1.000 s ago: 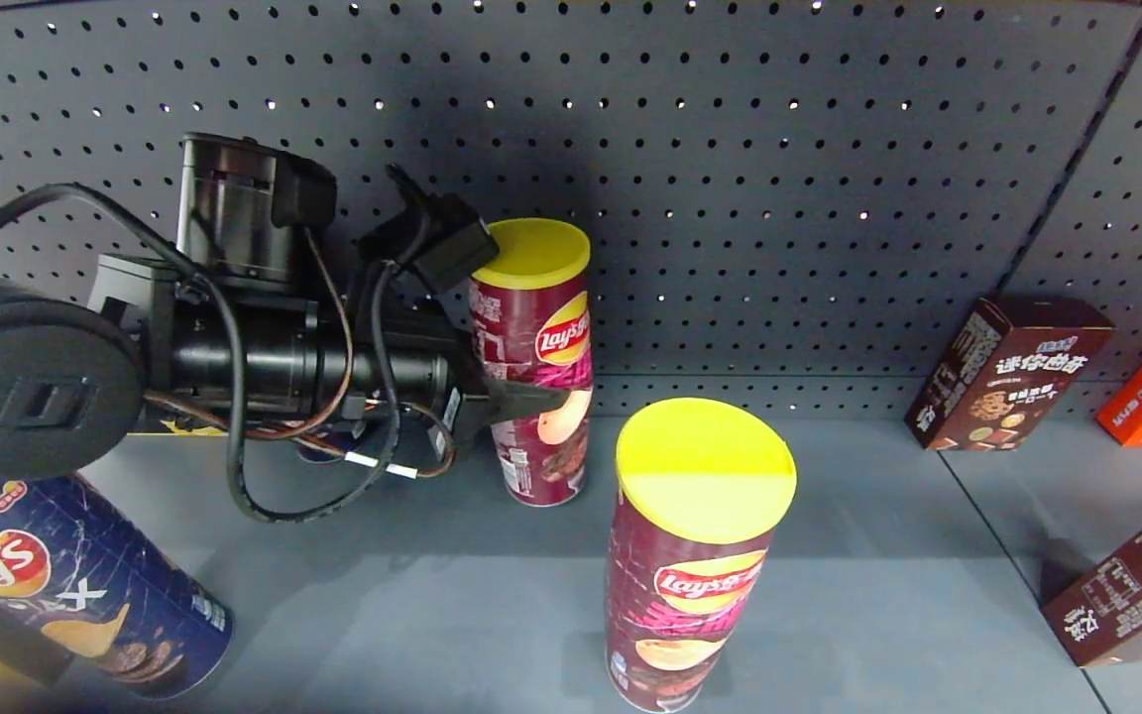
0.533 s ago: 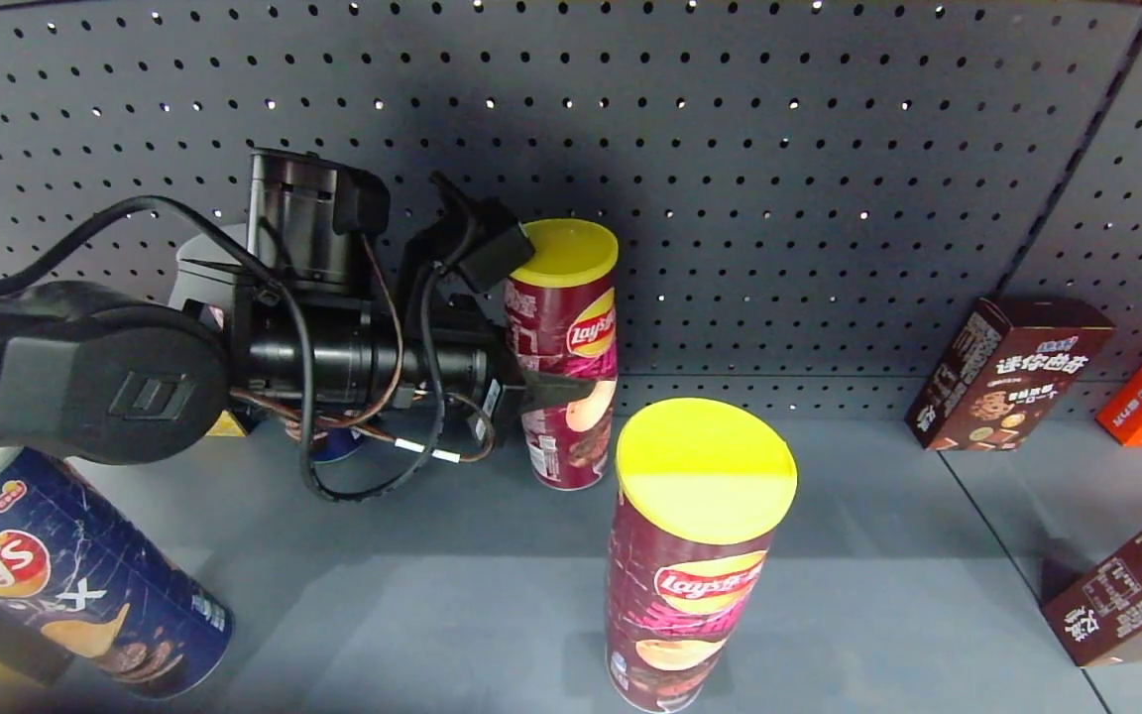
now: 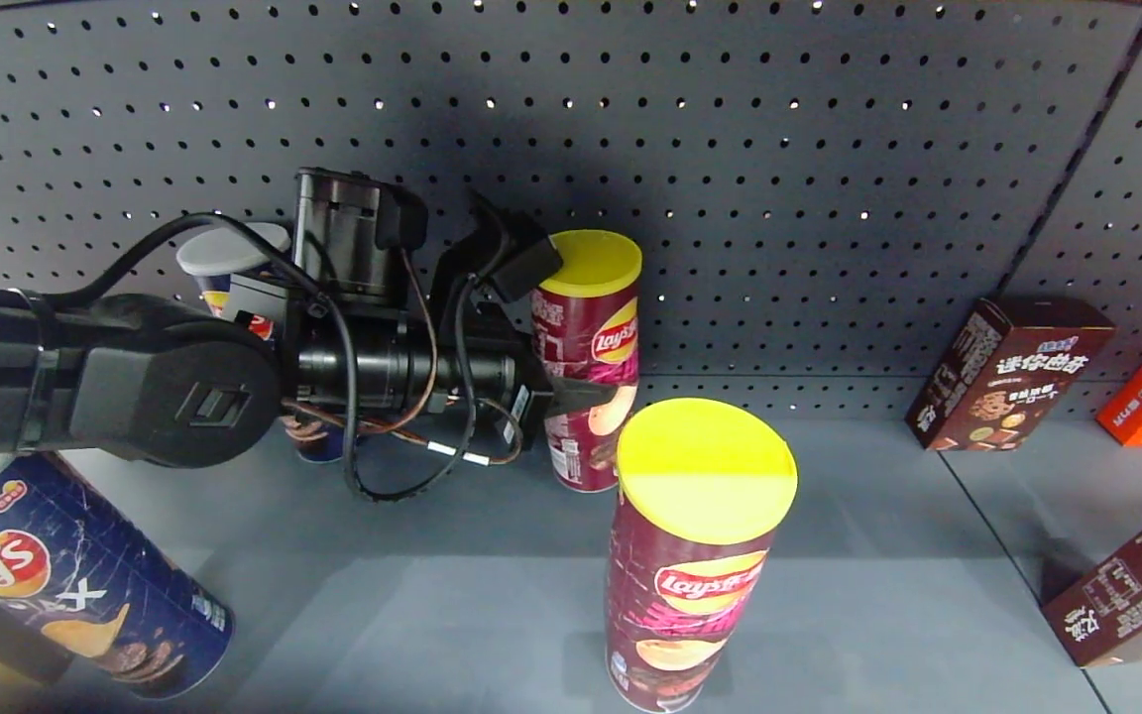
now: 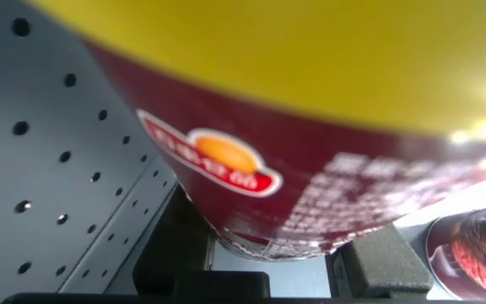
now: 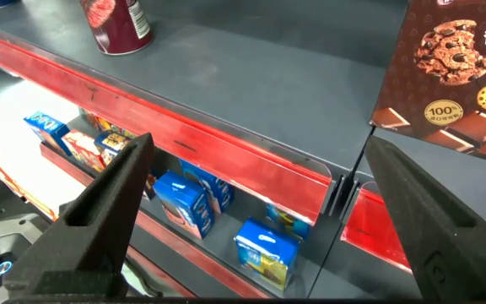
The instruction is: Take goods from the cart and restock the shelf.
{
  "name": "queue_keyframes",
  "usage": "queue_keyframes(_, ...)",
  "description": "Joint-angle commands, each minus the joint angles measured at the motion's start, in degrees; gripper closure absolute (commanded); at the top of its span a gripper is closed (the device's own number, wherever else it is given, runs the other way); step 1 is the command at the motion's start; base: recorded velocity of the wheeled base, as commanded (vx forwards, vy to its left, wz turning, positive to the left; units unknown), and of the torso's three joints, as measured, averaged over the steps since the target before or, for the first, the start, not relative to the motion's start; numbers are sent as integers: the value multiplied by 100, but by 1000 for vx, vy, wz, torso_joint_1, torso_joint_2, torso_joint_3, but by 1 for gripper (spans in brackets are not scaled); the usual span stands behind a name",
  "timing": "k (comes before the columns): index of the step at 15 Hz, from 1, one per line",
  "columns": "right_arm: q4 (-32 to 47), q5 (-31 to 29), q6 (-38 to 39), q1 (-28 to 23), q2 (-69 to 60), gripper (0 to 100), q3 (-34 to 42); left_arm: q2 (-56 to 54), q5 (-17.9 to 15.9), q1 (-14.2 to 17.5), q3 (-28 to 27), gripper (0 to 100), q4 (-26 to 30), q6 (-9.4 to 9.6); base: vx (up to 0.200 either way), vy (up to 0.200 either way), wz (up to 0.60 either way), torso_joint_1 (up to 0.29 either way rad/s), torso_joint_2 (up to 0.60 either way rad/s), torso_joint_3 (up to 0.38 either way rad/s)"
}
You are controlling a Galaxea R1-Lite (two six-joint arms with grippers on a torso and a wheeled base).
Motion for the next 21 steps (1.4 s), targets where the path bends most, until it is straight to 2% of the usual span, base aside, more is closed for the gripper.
queue_keyframes(1,-1,1,-2,3,7,0,0,31,-9,-15,32,100,-23,-3,0,0,0,0,0,0)
queue_keyframes(8,-1,1,-2,3,7,0,0,145,0,-85,190,100,-331,-3,0,0,0,0,0,0)
queue_keyframes(9,-1,1,-2,3,7,0,0,136,0,-85,287,0,-392,5,0,0,0,0,0,0)
queue_keyframes(11,-1,1,-2,3,7,0,0,119,9,-85,339,0,-445,5,0,0,0,0,0,0)
queue_keyframes(16,-1,1,-2,3,7,0,0,-497,105,47,1051,0,-533,5,0,0,0,0,0,0)
queue_keyframes(19,-1,1,-2,3,7,0,0,-1050,712,170,1702,0,-647,5,0,0,0,0,0,0)
queue_keyframes(21,-1,1,-2,3,7,0,0,-1112,923,161,1860,0,-805,-3,0,0,0,0,0,0)
